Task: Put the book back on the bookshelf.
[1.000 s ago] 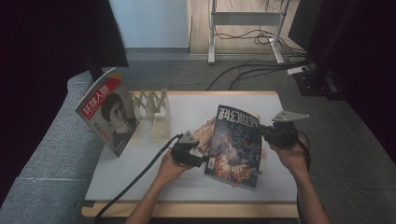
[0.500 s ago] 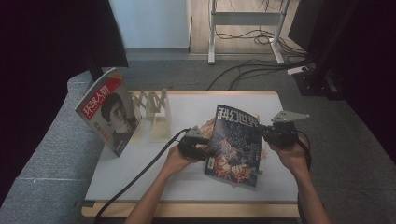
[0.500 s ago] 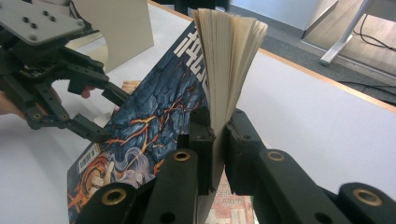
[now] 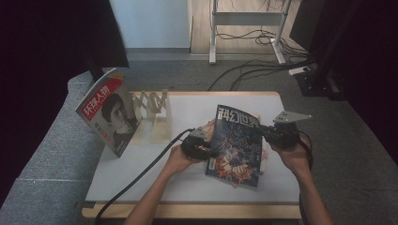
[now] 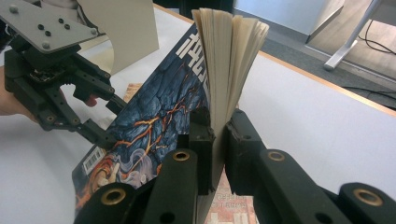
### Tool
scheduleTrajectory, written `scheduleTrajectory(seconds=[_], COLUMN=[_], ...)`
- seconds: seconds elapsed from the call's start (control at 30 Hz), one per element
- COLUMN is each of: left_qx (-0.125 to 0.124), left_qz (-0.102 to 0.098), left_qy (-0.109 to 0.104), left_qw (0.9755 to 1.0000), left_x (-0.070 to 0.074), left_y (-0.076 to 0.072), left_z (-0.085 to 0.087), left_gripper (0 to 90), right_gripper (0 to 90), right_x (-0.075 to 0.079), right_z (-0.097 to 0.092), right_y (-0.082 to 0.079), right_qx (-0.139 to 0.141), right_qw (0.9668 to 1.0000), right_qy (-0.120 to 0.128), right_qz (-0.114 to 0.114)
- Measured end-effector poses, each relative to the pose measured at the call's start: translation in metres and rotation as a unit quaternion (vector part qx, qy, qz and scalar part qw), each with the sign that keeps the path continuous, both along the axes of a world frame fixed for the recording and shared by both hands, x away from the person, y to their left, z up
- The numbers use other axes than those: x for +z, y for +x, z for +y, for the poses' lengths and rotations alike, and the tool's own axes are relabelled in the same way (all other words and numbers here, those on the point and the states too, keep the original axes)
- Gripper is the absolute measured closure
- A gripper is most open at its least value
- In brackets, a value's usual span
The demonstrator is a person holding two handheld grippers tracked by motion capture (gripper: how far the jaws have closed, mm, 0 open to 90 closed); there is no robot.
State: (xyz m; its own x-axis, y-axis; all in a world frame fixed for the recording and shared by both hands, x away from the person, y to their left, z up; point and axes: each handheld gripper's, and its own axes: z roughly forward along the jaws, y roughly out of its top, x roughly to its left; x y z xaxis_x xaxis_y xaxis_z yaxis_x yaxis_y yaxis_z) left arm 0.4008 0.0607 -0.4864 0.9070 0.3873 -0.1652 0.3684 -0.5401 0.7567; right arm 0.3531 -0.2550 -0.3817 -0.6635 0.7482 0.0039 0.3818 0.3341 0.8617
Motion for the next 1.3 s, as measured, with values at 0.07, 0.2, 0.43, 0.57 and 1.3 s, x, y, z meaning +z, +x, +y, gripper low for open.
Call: scheduleTrajectory(seconds=[0.07,0.2,0.43,0.57,1.3], left_qx=[-0.001,0.001,0.003,0.003,0.006], left_qz=[0.0,-0.007,-0.021,-0.023,-0.136], left_qy=[0.002,-0.002,-0.022,-0.043,-0.056], left_qw=[1.0,1.0,0.9995,0.9988,0.9891], left_x=[0.002,0.006,0.017,0.026,0.044], left_y=[0.0,-0.001,-0.002,-0.003,-0.026], left_z=[0.002,0.005,0.01,0.014,0.019], left_gripper=[54.8,58.7,67.5,73.1,80.6], right_gripper=[81.1,81.1,81.3,81.2,79.6], right_x=[0.001,0.004,0.014,0.02,0.034], right_z=[0.0,0.001,-0.001,-0.001,-0.004], right_y=[0.0,0.0,-0.002,-0.002,-0.006], right_qx=[0.001,0.004,0.004,0.003,-0.009], right_qw=[1.0,1.0,0.9997,0.9994,0.9969], right_qy=[0.005,0.005,0.014,0.019,0.04], right_qz=[-0.001,-0.006,-0.02,-0.03,-0.067])
